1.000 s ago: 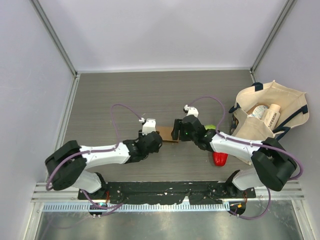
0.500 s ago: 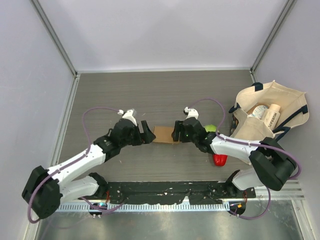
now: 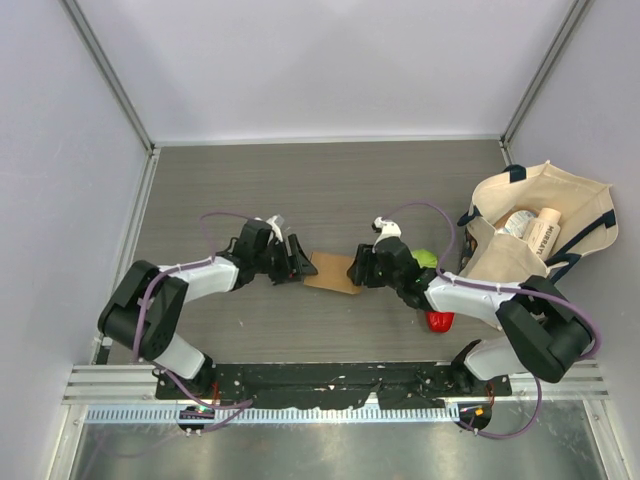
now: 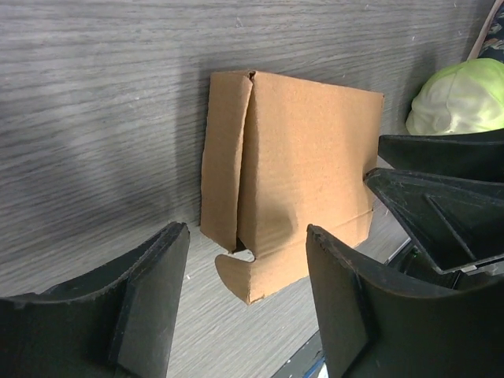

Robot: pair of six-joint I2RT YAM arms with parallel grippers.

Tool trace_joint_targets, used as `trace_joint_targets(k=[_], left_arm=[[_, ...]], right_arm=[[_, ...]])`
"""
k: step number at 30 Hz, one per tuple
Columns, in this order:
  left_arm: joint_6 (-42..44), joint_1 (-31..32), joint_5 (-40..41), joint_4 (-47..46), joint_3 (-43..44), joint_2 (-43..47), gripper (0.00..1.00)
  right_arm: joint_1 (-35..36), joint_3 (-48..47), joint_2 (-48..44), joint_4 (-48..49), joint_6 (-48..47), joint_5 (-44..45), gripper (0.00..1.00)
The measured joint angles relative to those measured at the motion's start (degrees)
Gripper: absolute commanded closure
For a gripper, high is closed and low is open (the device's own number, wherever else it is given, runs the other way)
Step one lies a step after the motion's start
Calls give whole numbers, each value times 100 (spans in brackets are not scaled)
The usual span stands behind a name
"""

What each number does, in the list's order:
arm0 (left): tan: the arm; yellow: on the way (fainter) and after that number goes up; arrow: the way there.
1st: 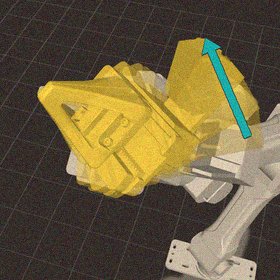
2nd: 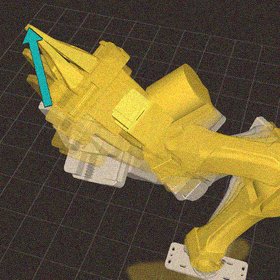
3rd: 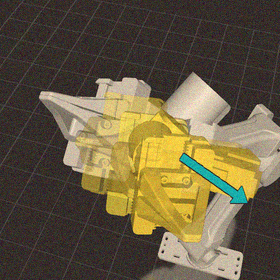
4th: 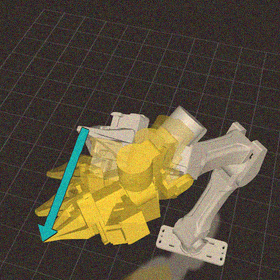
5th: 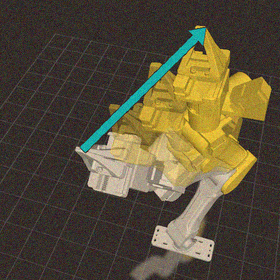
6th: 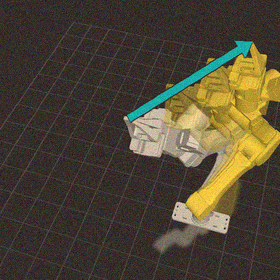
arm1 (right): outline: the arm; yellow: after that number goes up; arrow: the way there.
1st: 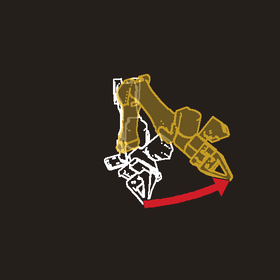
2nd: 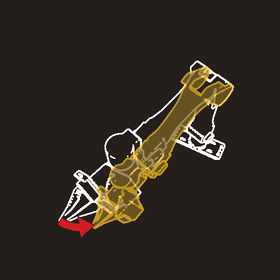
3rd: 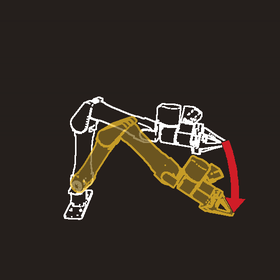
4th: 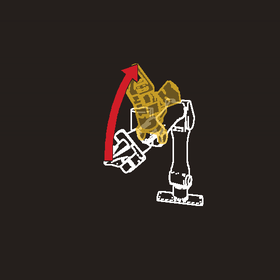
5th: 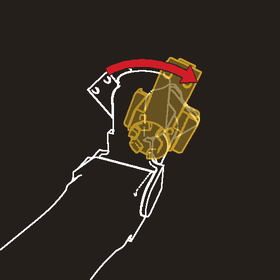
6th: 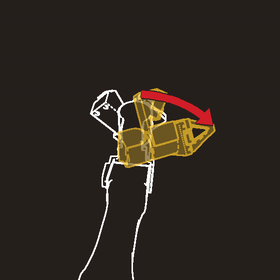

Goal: Fold the paper box

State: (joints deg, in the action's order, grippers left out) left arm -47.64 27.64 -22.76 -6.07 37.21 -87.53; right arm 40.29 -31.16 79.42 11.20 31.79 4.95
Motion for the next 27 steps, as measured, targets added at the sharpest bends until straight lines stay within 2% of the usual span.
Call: trace_joint_targets(k=[5, 12, 16, 19, 21, 24, 27], left_arm=[[2, -2, -39, -177, 0, -195, 56], [-37, -2, -122, -581, -109, -433, 69], [-76, -31, -173, -778, -229, -435, 70], [-96, -39, -181, -787, -247, -417, 58], [-87, -39, -177, -745, -245, -400, 55], [-46, -57, -181, -621, -205, -356, 59], [11, -66, -181, -496, -90, -361, 67]], right_arm=[[-155, 109, 0, 142, -7, -155, 58], [-243, 334, 96, 507, 2, -352, 70], [-247, 417, 175, 815, 20, -400, 76], [-258, 417, 208, 892, 7, -437, 80], [-264, 417, 195, 890, 7, -472, 81], [-264, 415, 118, 787, 4, -535, 83], [-264, 398, 79, 678, 2, -568, 85]])
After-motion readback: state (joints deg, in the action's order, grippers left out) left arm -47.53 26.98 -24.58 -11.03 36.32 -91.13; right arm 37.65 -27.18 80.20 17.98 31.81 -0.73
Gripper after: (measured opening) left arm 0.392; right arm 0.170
